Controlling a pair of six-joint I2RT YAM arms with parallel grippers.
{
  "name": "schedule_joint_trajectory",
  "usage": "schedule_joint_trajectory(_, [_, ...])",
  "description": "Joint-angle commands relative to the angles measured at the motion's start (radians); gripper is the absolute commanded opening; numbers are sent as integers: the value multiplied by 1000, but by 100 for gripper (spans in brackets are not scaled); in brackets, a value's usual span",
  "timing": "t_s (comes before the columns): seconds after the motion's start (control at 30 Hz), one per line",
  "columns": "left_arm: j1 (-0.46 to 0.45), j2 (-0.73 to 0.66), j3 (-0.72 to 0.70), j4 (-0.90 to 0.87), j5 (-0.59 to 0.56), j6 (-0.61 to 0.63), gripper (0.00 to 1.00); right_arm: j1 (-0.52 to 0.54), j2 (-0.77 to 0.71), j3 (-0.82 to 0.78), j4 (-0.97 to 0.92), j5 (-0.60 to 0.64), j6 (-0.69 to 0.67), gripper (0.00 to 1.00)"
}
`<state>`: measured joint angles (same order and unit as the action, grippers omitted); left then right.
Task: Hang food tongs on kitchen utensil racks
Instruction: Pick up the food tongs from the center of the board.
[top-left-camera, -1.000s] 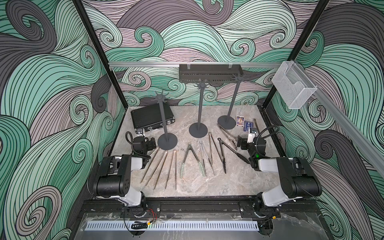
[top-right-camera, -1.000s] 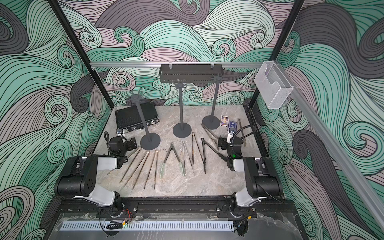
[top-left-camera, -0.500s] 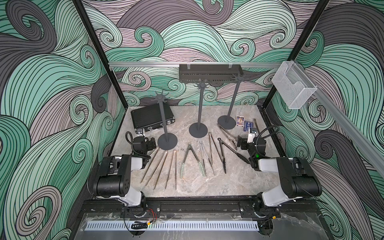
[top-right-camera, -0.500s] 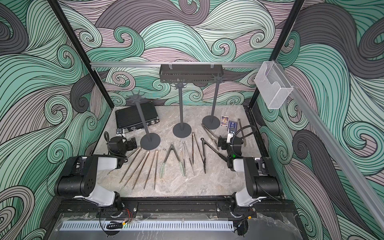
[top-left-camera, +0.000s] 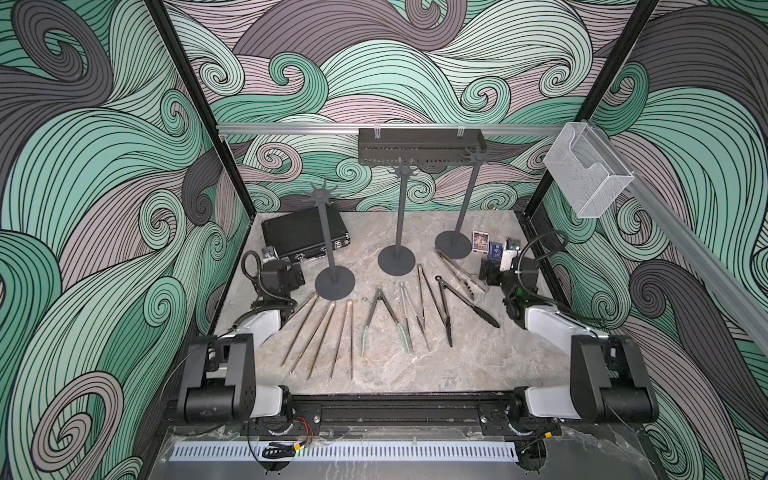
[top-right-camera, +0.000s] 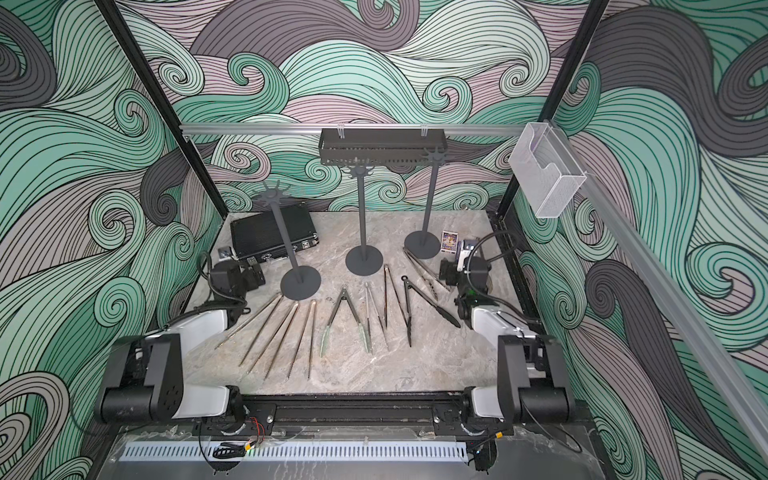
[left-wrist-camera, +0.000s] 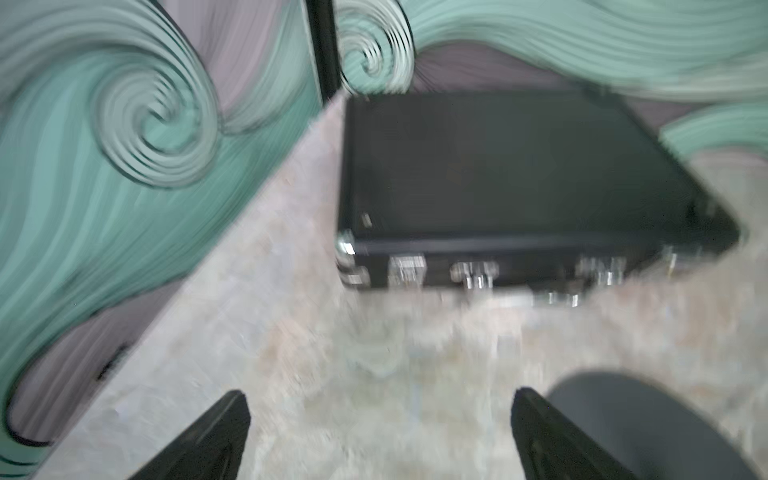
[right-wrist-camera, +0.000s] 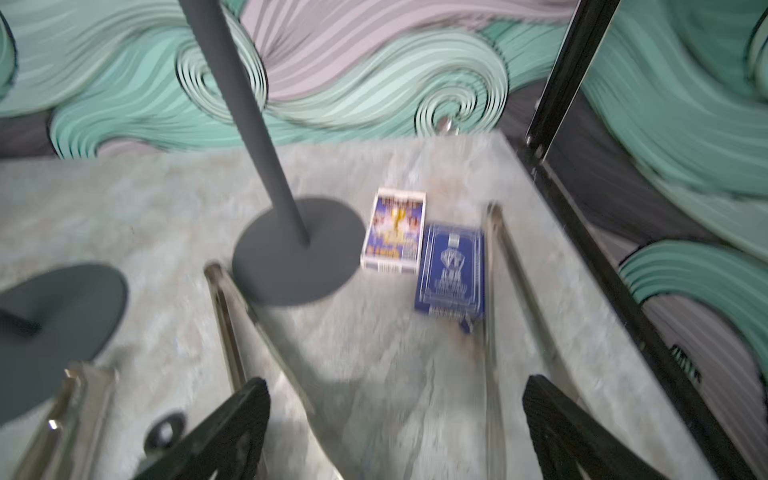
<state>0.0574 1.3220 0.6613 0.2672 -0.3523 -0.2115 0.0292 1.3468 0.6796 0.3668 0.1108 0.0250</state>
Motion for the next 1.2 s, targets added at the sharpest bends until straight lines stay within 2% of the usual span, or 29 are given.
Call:
schedule_joint_trajectory(0.0, [1,-98,208,-351,-109,-167,98,32,-90,166,-364,102,83,95])
schedule_joint_trajectory(0.1, [-1,-113,423,-642,-48,-231,98,53,-131,292,-608,179,140,96])
schedule_joint_trajectory(0.13, [-3,-112,488,-729,-31,-246,98,59,-143,332,-690,175,150,99])
schedule_joint_trajectory(0.27, [-2,-107,676,-1024,59,-234,98,106,-221,401,-909,175,200,99])
schedule_joint_trajectory(0.4, [-2,-114,759,-1277,191,-184,98,126,-314,399,-1070,178,284,96])
schedule_joint_trajectory(0.53, [-2,-117,731,-1425,376,-129,97,133,-372,372,-1194,136,296,95])
schedule_joint_trajectory(0.63, [-2,-93,684,-1472,435,-100,86,138,-409,334,-1237,92,298,95])
schedule_joint_trajectory(0.77, [-2,-31,639,-1456,458,-98,77,150,-454,268,-1239,18,317,95])
schedule_joint_trajectory(0.93, [-1,136,646,-1467,480,-136,75,178,-462,189,-1187,-57,344,96])
schedule_joint_trajectory(1.03, [-2,243,635,-1447,491,-148,66,201,-441,163,-1161,-85,349,96])
schedule_joint_trajectory(1.17, [-2,319,601,-1375,524,-166,64,235,-412,146,-1135,-103,350,96])
